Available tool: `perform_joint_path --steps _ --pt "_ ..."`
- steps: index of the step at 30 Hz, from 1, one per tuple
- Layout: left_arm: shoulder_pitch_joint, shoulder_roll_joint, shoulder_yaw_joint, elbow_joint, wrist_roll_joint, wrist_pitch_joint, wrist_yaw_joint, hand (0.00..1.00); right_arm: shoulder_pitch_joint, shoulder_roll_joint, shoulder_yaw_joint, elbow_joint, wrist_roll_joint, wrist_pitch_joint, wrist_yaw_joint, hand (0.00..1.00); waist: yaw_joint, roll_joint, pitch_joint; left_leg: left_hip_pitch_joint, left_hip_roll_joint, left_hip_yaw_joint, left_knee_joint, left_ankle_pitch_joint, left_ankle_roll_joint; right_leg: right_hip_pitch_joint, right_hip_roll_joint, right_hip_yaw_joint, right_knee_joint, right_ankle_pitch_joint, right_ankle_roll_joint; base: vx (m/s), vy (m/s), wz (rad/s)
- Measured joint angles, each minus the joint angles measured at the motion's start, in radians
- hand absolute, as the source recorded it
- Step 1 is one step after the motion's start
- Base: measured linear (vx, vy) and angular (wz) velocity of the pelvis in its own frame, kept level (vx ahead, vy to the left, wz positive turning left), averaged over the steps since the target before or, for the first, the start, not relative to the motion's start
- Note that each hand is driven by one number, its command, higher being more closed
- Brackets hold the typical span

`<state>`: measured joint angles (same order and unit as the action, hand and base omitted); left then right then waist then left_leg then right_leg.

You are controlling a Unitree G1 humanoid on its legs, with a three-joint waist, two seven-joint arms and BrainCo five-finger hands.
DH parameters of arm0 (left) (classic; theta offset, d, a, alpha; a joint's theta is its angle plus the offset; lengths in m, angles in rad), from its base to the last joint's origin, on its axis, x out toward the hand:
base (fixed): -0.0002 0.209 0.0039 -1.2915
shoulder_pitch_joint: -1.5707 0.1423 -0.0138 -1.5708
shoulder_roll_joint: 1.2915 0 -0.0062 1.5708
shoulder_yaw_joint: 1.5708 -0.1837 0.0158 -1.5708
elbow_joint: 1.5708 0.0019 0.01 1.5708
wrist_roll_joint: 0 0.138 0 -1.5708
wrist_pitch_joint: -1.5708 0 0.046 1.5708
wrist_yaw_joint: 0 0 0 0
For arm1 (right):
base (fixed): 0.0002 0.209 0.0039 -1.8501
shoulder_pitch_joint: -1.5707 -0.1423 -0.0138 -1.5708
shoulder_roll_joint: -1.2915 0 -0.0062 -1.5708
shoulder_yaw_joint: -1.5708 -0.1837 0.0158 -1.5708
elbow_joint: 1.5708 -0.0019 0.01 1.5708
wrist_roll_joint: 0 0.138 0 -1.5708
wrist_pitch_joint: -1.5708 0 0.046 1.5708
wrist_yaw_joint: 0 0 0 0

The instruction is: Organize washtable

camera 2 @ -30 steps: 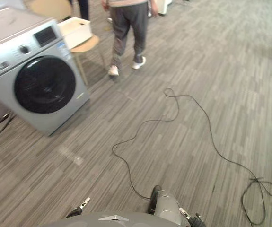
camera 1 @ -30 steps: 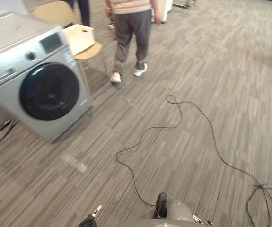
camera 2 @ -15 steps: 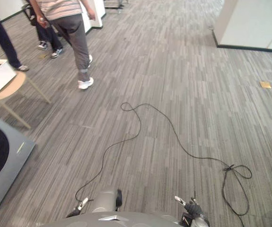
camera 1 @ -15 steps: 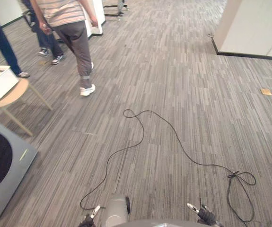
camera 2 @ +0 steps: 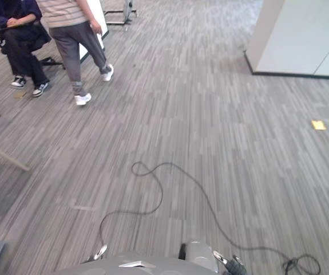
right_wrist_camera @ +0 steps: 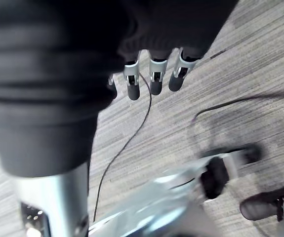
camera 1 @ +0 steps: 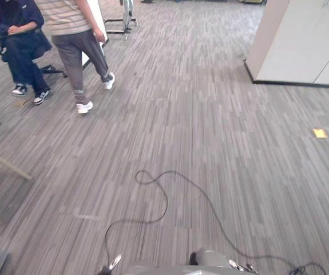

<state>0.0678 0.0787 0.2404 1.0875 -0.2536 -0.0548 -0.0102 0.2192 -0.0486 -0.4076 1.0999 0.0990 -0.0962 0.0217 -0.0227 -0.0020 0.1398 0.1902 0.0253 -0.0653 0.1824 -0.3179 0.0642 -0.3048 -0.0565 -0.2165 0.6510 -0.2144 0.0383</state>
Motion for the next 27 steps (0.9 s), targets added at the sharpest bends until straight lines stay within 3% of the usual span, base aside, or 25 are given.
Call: perform_joint_path --steps 1,2,3,4,5,6,7,8,9,10,11,12,14,15,16,17,18,19,20,21,22,23,24,26,27 --pt "-0.049 -0.004 -0.017 -0.015 0.002 -0.004 -0.001 0.0 0.023 0.014 0.0 0.003 0.0 0.005 -0.001 0.0 -0.007 -0.022 -0.003 0.049 0.007 -0.024 -0.033 -0.033 -0.006 -0.035 -0.025 -0.002 -0.244 0.071 0.048 0.85 -0.467 0.72" --pt "-0.065 -0.025 -0.017 -0.042 0.003 -0.012 -0.001 0.0 0.04 0.027 0.008 0.002 0.0 0.022 -0.001 0.0 -0.015 -0.031 -0.014 0.095 0.02 -0.033 -0.067 -0.069 -0.002 -0.082 -0.045 0.006 -0.37 0.153 0.065 0.86 -0.475 0.54" --pt "-0.058 -0.036 -0.005 -0.054 0.004 -0.017 -0.001 0.0 0.053 0.024 0.004 0.0 0.003 0.025 0.0 0.0 -0.024 -0.017 -0.03 0.121 0.032 -0.041 -0.072 -0.078 0.011 -0.096 -0.036 0.002 -0.333 0.192 0.049 0.96 -0.447 0.41" --pt "-0.052 -0.066 0.001 -0.057 0.005 -0.027 -0.002 0.0 0.068 0.016 -0.013 0.007 0.0 0.028 -0.001 0.0 -0.03 -0.011 -0.051 0.084 0.043 -0.064 0.088 -0.065 -0.009 -0.108 -0.013 0.02 -0.25 0.237 -0.041 1.0 -0.389 0.13" --pt "-0.04 -0.113 0.033 -0.059 0.008 -0.023 -0.001 0.0 0.066 0.006 -0.043 -0.003 0.001 0.033 -0.002 0.0 -0.025 0.039 -0.063 -0.013 0.07 -0.08 0.36 -0.021 -0.056 -0.076 0.022 0.0 -0.221 0.174 -0.083 0.92 -0.371 -0.04" --pt "-0.03 -0.132 0.058 -0.059 0.008 -0.022 0.0 0.0 0.065 -0.001 -0.052 -0.01 0.0 0.034 -0.002 0.0 -0.023 0.058 -0.07 -0.069 0.076 -0.092 0.495 0.05 -0.096 -0.056 0.044 -0.003 -0.217 0.149 -0.102 0.74 -0.333 -0.27" --pt "-0.016 -0.145 0.095 -0.056 0.007 -0.016 -0.001 0.0 0.054 -0.007 -0.052 -0.031 -0.001 0.034 -0.002 0.0 -0.019 0.077 -0.066 -0.166 0.076 -0.117 0.738 0.204 -0.18 0.013 0.08 0.0 -0.224 0.092 -0.129 0.47 -0.211 -0.23" --pt "-0.008 -0.143 0.111 -0.061 0.006 -0.014 0.0 0.0 0.045 -0.008 -0.049 -0.035 0.0 0.034 -0.002 0.0 -0.019 0.079 -0.062 -0.209 0.078 -0.114 0.839 0.244 -0.213 0.056 0.096 0.003 -0.233 0.065 -0.139 0.5 -0.185 -0.17" --pt "0.007 -0.124 0.118 -0.069 0.005 -0.016 0.001 0.0 0.03 -0.01 -0.046 -0.029 0.0 0.036 -0.002 0.0 -0.01 0.069 -0.046 -0.276 0.083 -0.087 0.997 0.249 -0.183 0.173 0.123 0.015 -0.276 0.021 -0.155 0.39 -0.094 -0.28" --pt "0.023 -0.092 0.111 -0.069 0.004 -0.019 -0.003 0.0 0.023 -0.005 -0.034 -0.028 0.0 0.038 -0.005 0.0 0.022 0.038 -0.029 -0.329 0.082 -0.028 1.074 0.212 -0.13 0.292 0.133 0.052 -0.322 -0.018 -0.163 0.33 -0.057 -0.37" --pt "0.035 -0.078 0.104 -0.068 0.006 -0.018 -0.004 0.0 0.016 -0.003 -0.017 -0.029 0.001 0.038 -0.007 0.0 0.031 0.026 -0.032 -0.379 0.081 0.002 1.091 0.19 -0.113 0.337 0.134 0.068 -0.349 -0.031 -0.163 0.16 0.005 -0.51" --pt "0.056 -0.061 0.109 -0.072 -0.009 -0.019 -0.007 0.0 -0.018 -0.001 -0.006 -0.036 0.005 0.037 -0.014 0.0 0.042 0.015 -0.038 -0.498 0.079 0.042 1.054 0.141 -0.089 0.42 0.135 0.089 -0.41 -0.048 -0.163 -0.06 0.095 -0.54" --pt "0.058 -0.032 0.096 -0.07 -0.008 -0.022 -0.006 0.0 -0.088 -0.009 0.016 -0.021 0.041 0.033 -0.022 0.0 0.075 -0.01 -0.044 -0.608 0.025 0.061 0.724 0.107 -0.092 0.508 0.104 0.131 -0.475 -0.074 -0.147 -0.2 0.159 -0.77" --pt "0.085 -0.033 0.076 -0.059 -0.004 -0.017 -0.003 0.0 -0.137 -0.015 0.039 -0.019 0.04 0.025 -0.021 0.0 0.095 -0.003 -0.043 -0.616 0.001 0.058 0.4 0.138 -0.112 0.563 0.086 0.182 -0.501 -0.084 -0.135 -0.17 0.236 -1.2" --pt "0.12 -0.038 0.055 -0.041 -0.003 -0.014 0.002 0.0 -0.158 -0.023 0.063 -0.028 0.04 0.008 -0.021 0.0 0.105 0.033 -0.054 -0.608 0.009 0.057 0.124 0.219 -0.127 0.615 0.09 0.238 -0.511 -0.087 -0.134 0.02 0.251 -1.21" --pt "0.139 -0.043 0.041 -0.025 -0.003 -0.011 0.003 0.0 -0.156 -0.026 0.074 -0.034 0.04 -0.001 -0.02 0.0 0.113 0.049 -0.059 -0.609 0.01 0.058 0.071 0.269 -0.11 0.641 0.092 0.265 -0.502 -0.089 -0.138 0.41 0.219 -1.11" --pt "0.17 -0.049 0.033 -0.001 -0.003 -0.009 0.009 0.0 -0.147 -0.013 0.102 -0.032 0.04 -0.004 -0.019 0.0 0.126 0.049 -0.077 -0.604 0.003 0.067 0.115 0.374 -0.106 0.656 0.081 0.305 -0.427 -0.095 -0.142 0.67 0.135 -0.73" --pt "0.184 -0.034 0.032 0.016 -0.002 -0.007 0.013 0.0 -0.132 0.002 0.106 -0.028 0.04 -0.004 -0.019 0.0 0.124 0.026 -0.105 -0.605 -0.015 0.092 0.162 0.391 -0.097 0.611 0.055 0.317 -0.297 -0.095 -0.139 0.83 0.129 -0.55" --pt "0.184 -0.015 0.032 0.027 0.002 -0.005 0.017 0.0 -0.118 0.012 0.102 -0.021 0.039 -0.005 -0.02 0.0 0.109 -0.017 -0.11 -0.592 -0.05 0.115 0.223 0.339 -0.049 0.518 0.022 0.331 -0.044 -0.045 -0.039 0.68 0.088 -0.12" --pt "0.174 0.001 0.027 0.031 0.002 -0.003 0.019 0.0 -0.116 0.015 0.099 -0.015 0.039 -0.005 -0.021 0.0 0.101 -0.039 -0.102 -0.573 -0.074 0.119 0.242 0.302 -0.048 0.47 0.009 0.348 0.084 0.024 0.036 0.75 0.024 0.26" --pt "0.156 0.045 -0.016 0.031 0.003 0.005 0.024 0.0 -0.111 0.026 0.092 0.003 0.039 -0.004 -0.02 0.0 0.075 -0.079 -0.078 -0.506 -0.127 0.114 0.236 0.253 -0.025 0.381 -0.023 0.328 0.317 0.178 0.069 0.75 -0.075 0.41" --pt "0.129 0.06 -0.059 0.028 0.003 0.008 0.024 0.0 -0.111 0.026 0.076 0.007 0.07 -0.003 -0.017 0.0 0.057 -0.082 -0.047 -0.41 -0.146 0.106 0.217 0.221 -0.008 0.315 -0.044 0.285 0.46 0.141 0.009 0.76 -0.091 0.32" --pt "0.118 0.058 -0.072 0.023 0.003 0.009 0.023 0.0 -0.107 0.019 0.071 0.0 0.078 -0.004 -0.014 0.0 0.053 -0.07 -0.042 -0.362 -0.145 0.097 0.204 0.197 0.003 0.278 -0.041 0.266 0.489 0.114 -0.009 0.76 -0.093 0.05" --pt "0.065 0.047 -0.134 -0.007 0.002 0.002 0.02 0.0 -0.088 -0.015 0.063 -0.006 0.075 -0.007 0.001 0.0 0.037 -0.015 -0.028 -0.17 -0.103 0.063 0.108 0.142 0.031 0.185 0.008 0.172 0.331 -0.041 -0.027 0.66 -0.068 0.14" --pt "0.049 0.037 -0.134 -0.018 0.0 -0.002 0.019 0.0 -0.076 -0.018 0.066 -0.007 0.074 -0.008 0.002 0.0 0.036 -0.007 -0.033 -0.137 -0.094 0.052 0.088 0.129 0.032 0.152 0.016 0.154 0.268 -0.061 -0.029 0.59 -0.115 0.44"
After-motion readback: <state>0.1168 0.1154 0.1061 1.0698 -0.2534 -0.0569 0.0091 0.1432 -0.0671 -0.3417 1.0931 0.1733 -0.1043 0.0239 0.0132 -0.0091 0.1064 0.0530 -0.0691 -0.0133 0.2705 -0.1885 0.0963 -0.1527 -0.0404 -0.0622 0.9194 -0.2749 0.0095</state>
